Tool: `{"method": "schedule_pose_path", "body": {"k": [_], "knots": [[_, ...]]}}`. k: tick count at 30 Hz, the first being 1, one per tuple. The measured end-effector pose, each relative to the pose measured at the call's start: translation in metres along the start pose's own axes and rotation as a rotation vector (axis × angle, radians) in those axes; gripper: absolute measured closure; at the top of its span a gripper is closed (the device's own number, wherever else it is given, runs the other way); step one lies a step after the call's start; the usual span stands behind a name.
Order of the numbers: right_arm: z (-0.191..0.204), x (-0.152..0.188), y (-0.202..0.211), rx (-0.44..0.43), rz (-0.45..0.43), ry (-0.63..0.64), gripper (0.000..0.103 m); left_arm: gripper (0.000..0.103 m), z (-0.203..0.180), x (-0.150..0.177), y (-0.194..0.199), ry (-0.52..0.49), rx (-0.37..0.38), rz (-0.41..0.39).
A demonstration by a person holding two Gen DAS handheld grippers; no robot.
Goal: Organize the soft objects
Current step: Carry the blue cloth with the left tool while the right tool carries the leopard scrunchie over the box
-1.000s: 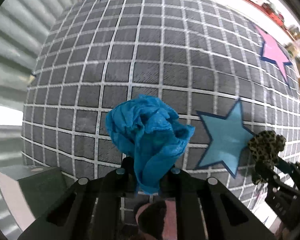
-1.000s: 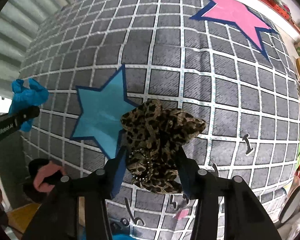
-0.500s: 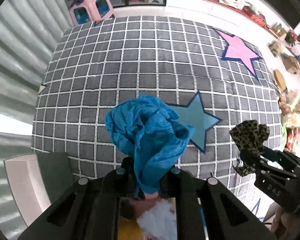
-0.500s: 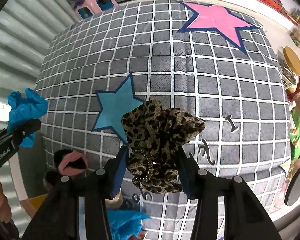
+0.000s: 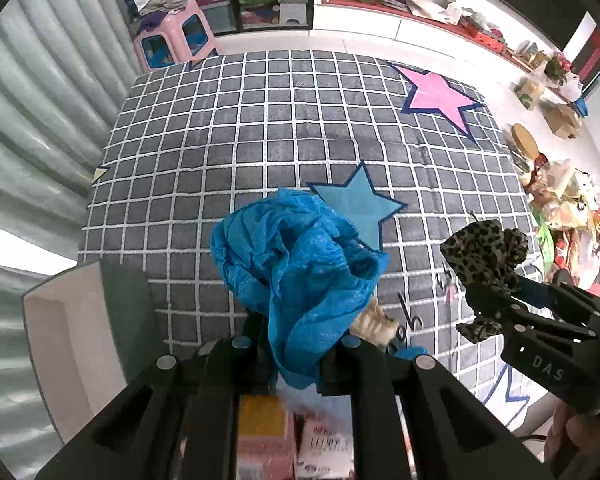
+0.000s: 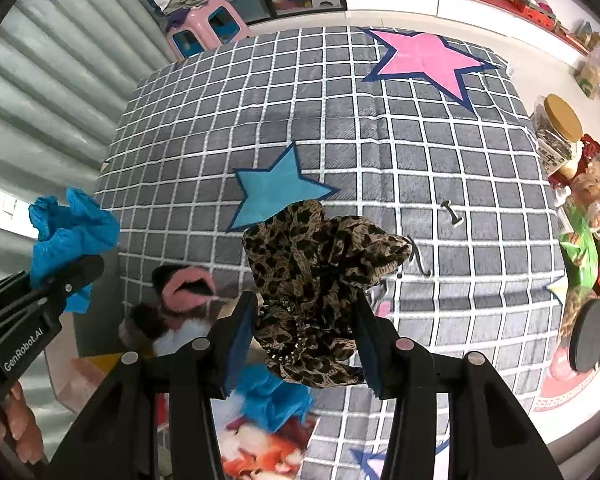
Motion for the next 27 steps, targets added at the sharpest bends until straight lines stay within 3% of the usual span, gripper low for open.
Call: {"method": "schedule_pose_path", "body": {"k": [14,27], "knots": [[0.055,0.075,0.048,-0.030,-0.018,0.028,0.054,0.089,0.036,0.066,0.061,0.053,0.013,-0.065],[0.148,0.111,0.071,-0.078,-0.043,0.178,0.054,0.089,0.120,0.132,0.094,0.215,-0.044,-0.097]]}}
Point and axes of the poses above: each gripper's, at about its wrist camera, not at the fingertips, and y roughly against the way its jaws point, z to its left, x to its underside, the point moved 2 cm from there along -y, roughly the way its jaws point, and after that the axes turned 9 degrees about x, right-handed, at the moved point
